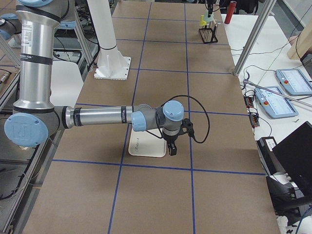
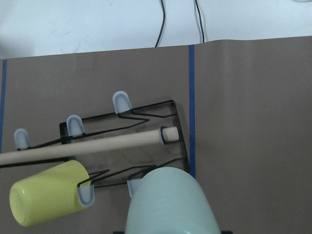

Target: Left arm grabs green cup and hands to right arm on tray

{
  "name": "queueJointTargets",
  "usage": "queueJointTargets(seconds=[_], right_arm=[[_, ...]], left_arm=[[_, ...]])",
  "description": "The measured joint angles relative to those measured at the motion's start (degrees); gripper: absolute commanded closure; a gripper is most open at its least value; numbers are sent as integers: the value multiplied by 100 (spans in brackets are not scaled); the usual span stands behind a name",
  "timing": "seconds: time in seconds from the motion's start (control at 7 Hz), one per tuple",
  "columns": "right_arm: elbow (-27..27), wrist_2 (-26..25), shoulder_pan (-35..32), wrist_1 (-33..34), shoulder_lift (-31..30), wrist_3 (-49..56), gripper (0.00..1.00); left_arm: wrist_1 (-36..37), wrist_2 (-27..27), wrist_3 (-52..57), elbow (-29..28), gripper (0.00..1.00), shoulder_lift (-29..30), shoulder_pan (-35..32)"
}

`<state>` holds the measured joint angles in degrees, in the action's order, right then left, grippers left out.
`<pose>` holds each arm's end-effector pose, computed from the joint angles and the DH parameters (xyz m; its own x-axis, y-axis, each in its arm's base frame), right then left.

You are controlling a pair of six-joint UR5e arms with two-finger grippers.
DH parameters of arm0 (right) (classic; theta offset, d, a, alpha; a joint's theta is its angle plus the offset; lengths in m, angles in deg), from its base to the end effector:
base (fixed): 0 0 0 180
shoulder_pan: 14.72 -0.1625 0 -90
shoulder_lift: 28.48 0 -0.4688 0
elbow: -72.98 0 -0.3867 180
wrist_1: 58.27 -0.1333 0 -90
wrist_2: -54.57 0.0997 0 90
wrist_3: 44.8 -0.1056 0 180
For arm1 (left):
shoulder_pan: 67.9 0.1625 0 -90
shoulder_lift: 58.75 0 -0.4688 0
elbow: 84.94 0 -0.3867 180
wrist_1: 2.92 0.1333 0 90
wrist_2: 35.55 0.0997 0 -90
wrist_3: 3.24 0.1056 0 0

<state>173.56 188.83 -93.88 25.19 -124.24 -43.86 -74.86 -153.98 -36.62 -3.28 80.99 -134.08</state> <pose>-0.0263 -0.4541 0.6509 0.6744 -0.2855 0.6809 0.1955 0.9584 0.2082 0.2375 -0.7436 0.2555 0.8122 -0.0215 -0.5830 0.0911 0.9917 0.0903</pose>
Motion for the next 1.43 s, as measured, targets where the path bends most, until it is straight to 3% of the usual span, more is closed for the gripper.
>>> queueJointTargets(seconds=[0.29,0.57,1.0,1.43], right_arm=[[12,31,488,-154,483,-879,0],[20,31,1019,-921,852,-2346,0],[31,24,1928,-2639,1370,-5249,1],[-17,-30,2582,-4427,1790,-7725,2]], left_arm=[[336,-378,-1322,1018,100,13,455],[-311,-567,-3106,1488,100,57,1197],[-3100,-619,-5883,1396,100,-20,1900],[-6327,-613,-8261,803,100,-394,2325]])
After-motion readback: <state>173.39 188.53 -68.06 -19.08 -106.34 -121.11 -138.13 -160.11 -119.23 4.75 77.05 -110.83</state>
